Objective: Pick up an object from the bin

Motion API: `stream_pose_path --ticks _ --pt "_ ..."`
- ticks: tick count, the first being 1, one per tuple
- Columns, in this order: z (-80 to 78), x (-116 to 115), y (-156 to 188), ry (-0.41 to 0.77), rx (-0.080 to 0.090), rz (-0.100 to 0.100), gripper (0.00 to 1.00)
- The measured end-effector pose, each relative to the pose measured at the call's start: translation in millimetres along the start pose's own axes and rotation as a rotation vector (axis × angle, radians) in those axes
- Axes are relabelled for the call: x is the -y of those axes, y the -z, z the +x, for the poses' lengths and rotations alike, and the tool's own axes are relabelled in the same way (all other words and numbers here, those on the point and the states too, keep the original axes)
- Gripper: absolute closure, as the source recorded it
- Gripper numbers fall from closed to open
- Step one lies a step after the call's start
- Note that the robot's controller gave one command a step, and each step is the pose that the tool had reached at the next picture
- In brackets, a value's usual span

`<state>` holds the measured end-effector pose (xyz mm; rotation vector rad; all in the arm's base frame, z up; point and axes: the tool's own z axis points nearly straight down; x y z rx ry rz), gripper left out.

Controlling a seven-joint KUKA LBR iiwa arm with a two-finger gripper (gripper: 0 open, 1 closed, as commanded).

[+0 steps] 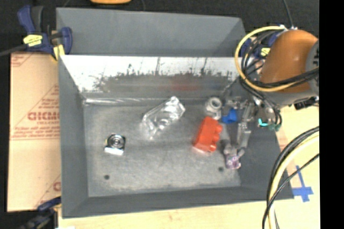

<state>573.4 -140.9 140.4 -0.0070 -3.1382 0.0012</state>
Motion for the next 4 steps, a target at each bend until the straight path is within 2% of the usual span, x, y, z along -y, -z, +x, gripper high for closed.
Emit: stream_pose_path --ticks 1,2,3,4 --pt "-60.8 -6.1 -67.5 0.377 0.016 0.004 0.00" --pt "-12.9 -5.1 -67.3 0.787 0.014 0.004 0.00" --pt "69.0 -16.6 -70.0 0.647 0.006 0.000 0.00" --pt "69.9 -102.7 -66.9 0.819 0.005 -0.001 0.00"
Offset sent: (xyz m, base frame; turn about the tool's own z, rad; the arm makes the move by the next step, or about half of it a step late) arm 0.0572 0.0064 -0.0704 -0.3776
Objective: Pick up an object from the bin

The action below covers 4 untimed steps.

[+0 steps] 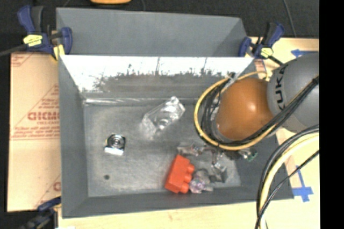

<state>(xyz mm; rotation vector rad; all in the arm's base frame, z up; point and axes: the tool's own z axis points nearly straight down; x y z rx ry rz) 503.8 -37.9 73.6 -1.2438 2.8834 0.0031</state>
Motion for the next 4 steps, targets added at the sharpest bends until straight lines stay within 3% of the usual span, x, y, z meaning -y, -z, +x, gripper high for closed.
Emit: stream_pose_path --ticks 1,2,3,4 --pt "-32.9 -38.7 -3.4 0.085 -0.005 -0.002 0.00" --pt "-31.2 -37.1 -3.5 0.086 -0.006 -0.001 1.00" --pt "-27.7 -34.0 113.3 0.067 0.005 0.009 1.00" --pt "-26.9 -35.3 108.8 0.069 0.000 0.003 0.00"
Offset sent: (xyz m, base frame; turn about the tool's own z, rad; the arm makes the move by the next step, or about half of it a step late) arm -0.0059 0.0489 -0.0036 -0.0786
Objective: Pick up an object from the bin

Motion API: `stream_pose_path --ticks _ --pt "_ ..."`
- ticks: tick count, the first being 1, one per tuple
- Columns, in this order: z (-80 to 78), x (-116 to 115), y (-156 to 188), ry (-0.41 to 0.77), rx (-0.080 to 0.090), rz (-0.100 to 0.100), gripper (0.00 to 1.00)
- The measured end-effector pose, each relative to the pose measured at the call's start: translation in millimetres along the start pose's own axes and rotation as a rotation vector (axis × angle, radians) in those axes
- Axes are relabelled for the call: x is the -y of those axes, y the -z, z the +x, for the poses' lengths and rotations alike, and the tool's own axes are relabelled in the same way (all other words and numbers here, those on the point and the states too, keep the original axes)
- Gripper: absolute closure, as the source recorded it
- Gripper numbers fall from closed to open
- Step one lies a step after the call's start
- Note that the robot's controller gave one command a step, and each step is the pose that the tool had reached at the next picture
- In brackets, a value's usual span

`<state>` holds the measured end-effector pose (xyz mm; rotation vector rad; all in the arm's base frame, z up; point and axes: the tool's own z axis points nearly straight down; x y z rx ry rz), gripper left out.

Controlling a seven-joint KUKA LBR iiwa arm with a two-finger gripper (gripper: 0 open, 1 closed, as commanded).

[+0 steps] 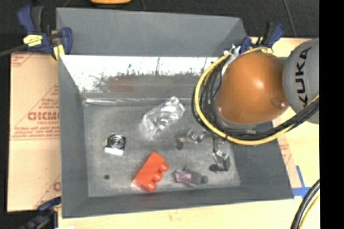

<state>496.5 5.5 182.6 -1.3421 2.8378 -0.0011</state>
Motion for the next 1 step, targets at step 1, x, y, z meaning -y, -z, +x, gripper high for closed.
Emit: stream_pose_path --ticks 1 --pt "13.0 -17.6 -112.9 0.118 0.003 0.002 0.00"
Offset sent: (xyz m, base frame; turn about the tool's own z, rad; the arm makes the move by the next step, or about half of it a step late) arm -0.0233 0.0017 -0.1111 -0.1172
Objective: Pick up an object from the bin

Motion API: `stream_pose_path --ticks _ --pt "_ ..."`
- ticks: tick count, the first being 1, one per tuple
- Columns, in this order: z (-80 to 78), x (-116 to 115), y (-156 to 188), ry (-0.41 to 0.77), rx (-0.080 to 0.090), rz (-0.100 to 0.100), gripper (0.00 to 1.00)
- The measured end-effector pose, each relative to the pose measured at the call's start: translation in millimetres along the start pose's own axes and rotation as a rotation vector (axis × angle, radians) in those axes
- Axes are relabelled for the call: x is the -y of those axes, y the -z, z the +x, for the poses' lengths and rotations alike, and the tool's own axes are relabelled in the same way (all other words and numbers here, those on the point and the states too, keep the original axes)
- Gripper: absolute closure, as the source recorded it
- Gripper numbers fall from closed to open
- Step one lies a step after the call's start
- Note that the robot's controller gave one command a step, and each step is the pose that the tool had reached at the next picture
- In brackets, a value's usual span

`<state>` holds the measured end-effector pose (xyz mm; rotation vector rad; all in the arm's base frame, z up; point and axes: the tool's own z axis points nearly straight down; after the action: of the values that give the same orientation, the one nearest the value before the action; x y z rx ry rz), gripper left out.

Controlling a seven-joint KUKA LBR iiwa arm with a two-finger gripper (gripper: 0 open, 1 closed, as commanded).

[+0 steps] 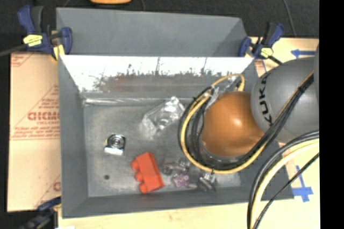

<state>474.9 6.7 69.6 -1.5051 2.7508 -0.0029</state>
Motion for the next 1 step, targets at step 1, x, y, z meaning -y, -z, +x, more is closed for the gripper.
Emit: stream_pose_path --ticks 1 --pt "0.5 -0.6 2.1 0.002 -0.001 -0.001 1.00"
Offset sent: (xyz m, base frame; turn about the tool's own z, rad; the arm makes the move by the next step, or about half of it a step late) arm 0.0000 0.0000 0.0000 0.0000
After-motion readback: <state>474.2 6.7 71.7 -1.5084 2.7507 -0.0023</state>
